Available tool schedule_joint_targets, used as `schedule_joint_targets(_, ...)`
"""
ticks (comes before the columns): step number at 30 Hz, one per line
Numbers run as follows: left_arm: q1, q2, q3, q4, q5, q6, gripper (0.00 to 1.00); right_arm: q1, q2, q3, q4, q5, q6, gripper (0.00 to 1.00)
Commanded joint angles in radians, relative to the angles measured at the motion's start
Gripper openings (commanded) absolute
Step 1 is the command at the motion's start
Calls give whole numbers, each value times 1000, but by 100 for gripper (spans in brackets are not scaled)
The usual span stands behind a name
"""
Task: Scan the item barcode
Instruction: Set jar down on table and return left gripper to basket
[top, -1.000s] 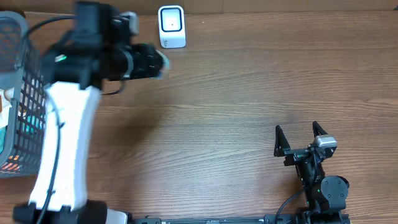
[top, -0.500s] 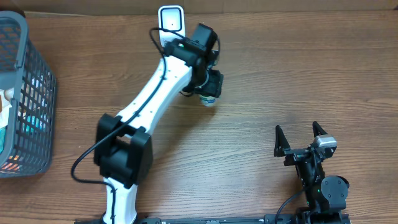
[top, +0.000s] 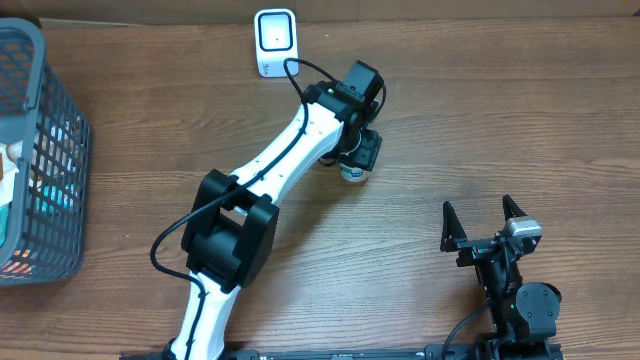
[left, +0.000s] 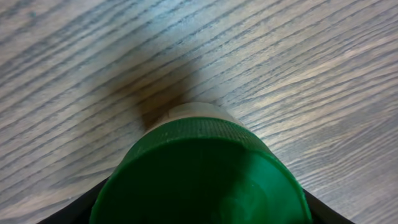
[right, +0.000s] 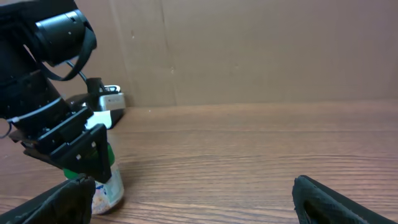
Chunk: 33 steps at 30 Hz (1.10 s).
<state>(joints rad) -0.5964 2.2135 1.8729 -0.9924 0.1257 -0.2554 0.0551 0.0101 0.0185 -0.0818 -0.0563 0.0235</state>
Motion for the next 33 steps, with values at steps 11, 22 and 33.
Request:
schedule_joint_targets(11, -13, 75, 39, 0, -13, 1, 92, 6, -7, -11, 4, -6, 3, 100)
schedule_joint_targets(22, 8, 50, 609, -349, -110, 35, 99, 6, -7, -11, 5, -6, 3, 100)
schedule_joint_targets(33, 333, -96, 1009, -697, -144, 31, 100, 6, -7, -11, 4, -6, 3, 100)
